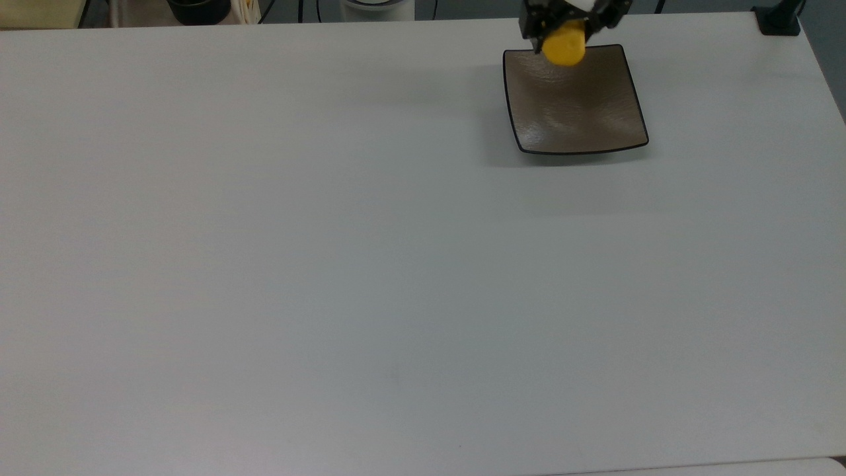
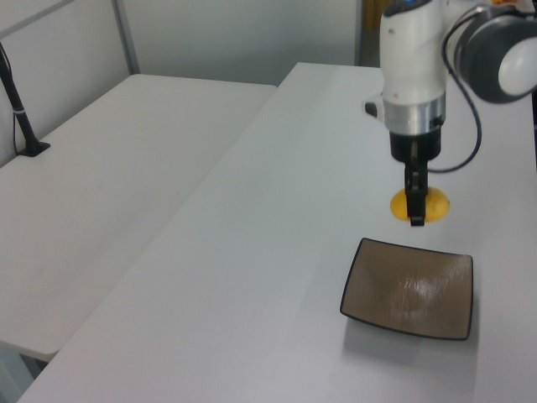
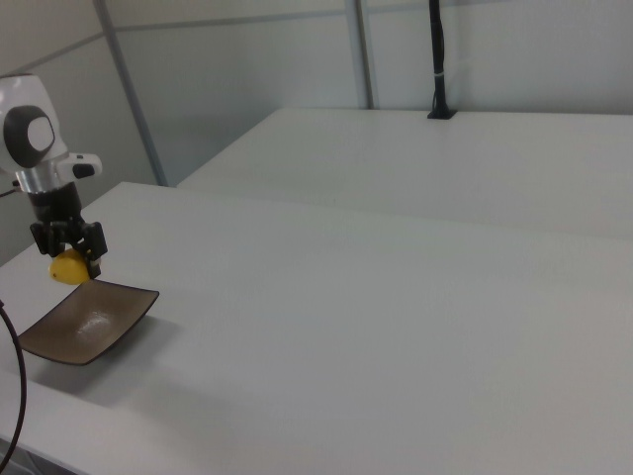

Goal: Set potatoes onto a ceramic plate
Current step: 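Lower the potato onto the plate and open the gripper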

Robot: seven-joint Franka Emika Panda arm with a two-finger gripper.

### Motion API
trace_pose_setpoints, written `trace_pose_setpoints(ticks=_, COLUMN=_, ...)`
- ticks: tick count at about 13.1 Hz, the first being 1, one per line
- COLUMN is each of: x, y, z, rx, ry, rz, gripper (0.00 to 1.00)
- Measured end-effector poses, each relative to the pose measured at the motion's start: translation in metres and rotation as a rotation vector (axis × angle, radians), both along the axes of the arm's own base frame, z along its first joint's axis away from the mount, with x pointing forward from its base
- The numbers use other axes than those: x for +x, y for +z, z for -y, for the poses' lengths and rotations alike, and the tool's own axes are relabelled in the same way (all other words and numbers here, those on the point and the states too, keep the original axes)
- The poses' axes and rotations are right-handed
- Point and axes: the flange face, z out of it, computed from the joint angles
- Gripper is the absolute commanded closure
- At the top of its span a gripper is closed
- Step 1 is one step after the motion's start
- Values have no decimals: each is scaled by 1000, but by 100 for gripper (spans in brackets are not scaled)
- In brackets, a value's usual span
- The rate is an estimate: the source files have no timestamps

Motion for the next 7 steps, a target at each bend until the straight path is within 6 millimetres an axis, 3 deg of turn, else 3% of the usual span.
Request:
trace_pose_setpoints(ticks=3, x=3, y=-44, z=-29, rx=6, ry=-33, rz=2, gripper=93)
trace_pose_setpoints(ticks=7, x=3, y=-88, z=-38, rx=13, ry=-49, rz=4, gripper=91)
